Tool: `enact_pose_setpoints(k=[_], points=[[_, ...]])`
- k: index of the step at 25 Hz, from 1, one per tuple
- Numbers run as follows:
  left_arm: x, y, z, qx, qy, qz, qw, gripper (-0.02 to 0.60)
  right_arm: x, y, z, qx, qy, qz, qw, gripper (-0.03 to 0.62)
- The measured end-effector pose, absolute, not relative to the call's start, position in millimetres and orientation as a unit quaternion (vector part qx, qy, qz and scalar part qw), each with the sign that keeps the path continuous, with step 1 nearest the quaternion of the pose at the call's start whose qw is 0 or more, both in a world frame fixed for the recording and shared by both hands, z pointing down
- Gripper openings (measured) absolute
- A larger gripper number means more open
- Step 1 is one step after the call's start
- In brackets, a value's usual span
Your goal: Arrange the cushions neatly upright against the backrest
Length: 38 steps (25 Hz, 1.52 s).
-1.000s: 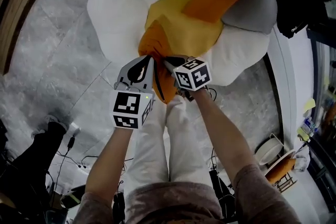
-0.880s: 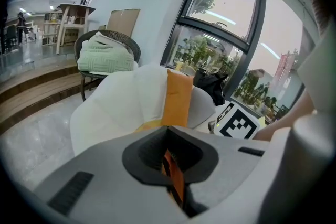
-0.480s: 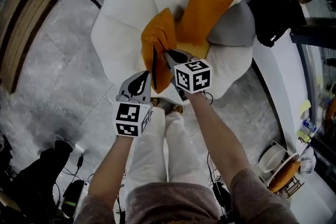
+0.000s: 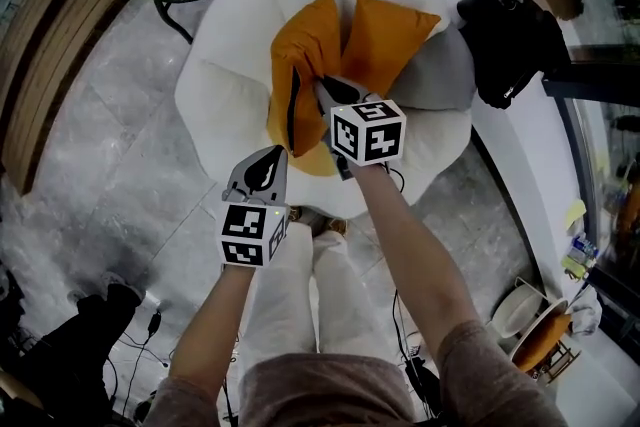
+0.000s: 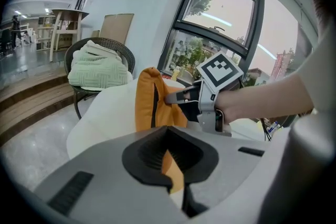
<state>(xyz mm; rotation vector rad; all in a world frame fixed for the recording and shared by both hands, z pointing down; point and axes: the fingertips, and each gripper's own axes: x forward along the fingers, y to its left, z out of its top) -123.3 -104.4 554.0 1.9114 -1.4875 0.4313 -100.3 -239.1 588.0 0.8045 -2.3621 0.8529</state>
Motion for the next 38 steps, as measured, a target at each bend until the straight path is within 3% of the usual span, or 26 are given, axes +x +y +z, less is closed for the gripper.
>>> enact_pose_setpoints(k=[21, 28, 38], points=[[-162.8, -124.5, 606.4, 0.707, -0.582, 0.165, 0.367, 0.005, -168.7, -302.6, 661.0, 0.29, -0.87, 0.278, 0.287, 0.032], [-169.3, -121.0, 614.0, 0.7, -0.587, 0.165, 0.372, 0.005, -198.3, -293.3, 673.4, 0.255, -0.878, 0.264, 0.307, 0.098], [-157.0, -118.1, 612.6, 0.701, -0.584, 0.164, 0.374, 0.005, -195.0, -285.2, 659.4, 0.241, -0.888, 0.258, 0.295, 0.106]])
